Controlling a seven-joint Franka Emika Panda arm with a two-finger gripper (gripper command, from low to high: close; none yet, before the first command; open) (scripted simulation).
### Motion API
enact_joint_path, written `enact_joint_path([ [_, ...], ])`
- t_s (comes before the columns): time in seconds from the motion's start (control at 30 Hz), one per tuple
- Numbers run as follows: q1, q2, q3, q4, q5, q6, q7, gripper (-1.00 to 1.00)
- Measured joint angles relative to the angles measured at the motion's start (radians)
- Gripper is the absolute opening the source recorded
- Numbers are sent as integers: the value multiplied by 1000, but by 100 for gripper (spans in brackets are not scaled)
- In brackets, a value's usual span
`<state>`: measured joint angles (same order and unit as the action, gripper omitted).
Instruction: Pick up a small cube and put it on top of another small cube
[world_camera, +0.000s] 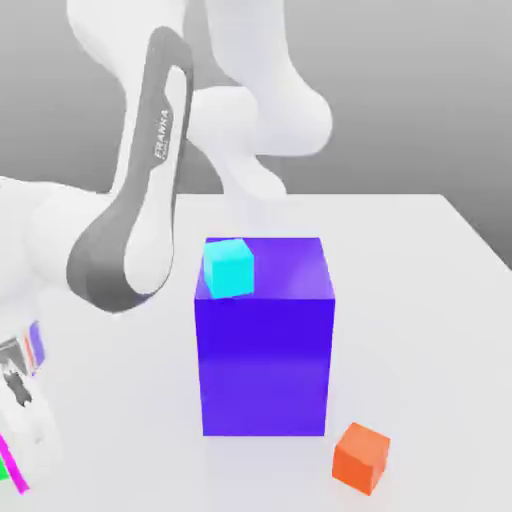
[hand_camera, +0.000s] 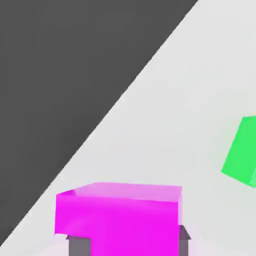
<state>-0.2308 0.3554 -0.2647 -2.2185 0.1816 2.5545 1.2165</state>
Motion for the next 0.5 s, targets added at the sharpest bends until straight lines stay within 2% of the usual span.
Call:
enact_joint_path([
  [0.3,-7,-48,-136,-28,27,-33,333,-100],
  [0.4,-35,33,-110,-22,87,36,320,-100],
  [0.43,-49,67,-91,-19,110,65,306,100],
  [0.5,-49,67,-91,-19,110,65,306,100],
])
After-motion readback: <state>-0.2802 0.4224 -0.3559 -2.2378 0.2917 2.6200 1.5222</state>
